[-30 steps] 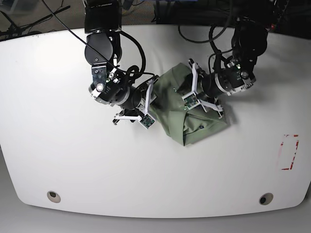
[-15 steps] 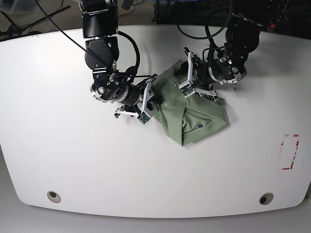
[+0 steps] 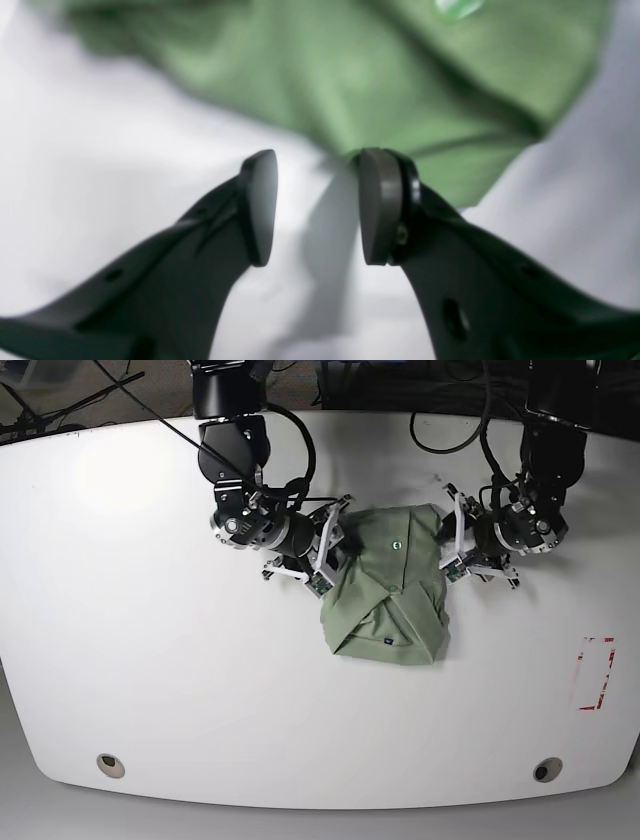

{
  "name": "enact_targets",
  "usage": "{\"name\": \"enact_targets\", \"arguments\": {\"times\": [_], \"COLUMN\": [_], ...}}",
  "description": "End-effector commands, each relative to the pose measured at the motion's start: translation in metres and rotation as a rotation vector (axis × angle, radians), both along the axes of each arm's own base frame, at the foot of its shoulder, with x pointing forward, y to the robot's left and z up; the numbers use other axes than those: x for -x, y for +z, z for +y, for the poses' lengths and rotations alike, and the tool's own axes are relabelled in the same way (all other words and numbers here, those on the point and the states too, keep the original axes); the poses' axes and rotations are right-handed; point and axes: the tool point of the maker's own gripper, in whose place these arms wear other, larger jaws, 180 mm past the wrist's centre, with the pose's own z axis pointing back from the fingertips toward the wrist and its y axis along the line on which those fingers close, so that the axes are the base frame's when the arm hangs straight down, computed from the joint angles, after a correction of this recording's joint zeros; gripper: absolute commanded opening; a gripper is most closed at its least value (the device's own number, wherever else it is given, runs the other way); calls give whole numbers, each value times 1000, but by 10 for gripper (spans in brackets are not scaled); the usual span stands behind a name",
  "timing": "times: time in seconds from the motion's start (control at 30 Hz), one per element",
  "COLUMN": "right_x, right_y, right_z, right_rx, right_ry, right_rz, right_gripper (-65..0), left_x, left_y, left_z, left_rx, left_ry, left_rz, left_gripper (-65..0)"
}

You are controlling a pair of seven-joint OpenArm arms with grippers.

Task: Fold the T-shirt properly
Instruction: 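Release the right gripper and grasp the bundle center with the left gripper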

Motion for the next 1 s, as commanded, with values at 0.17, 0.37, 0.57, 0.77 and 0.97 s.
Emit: {"name": "enact_targets", "arguments": {"times": [0.17, 0.37, 0.57, 0.77, 0.97], "right_x": [-16, -36, -53, -56, -55], "right_y": [56, 88, 83, 79, 68], "right_z": [10, -14, -71, -114, -142], "right_rx": [-31, -50, 20, 84, 92], "right_ry": [-6, -47, -154, -214, -292], "right_rz": [-112, -152, -165, -165, -129], "right_gripper": [-458, -457, -457, -457, -457], "left_x": [-20, -21, -15, -30, -49], "left_y": [32, 51, 58, 65, 79], "left_z": [8, -15, -59, -98, -115], "left_rx": [-16, 24, 136, 238, 288], "left_ry": [-19, -50, -57, 105, 288], "left_rz": [-101, -158, -179, -221, -320], "left_gripper": [-406, -406, -404, -304, -215]}}
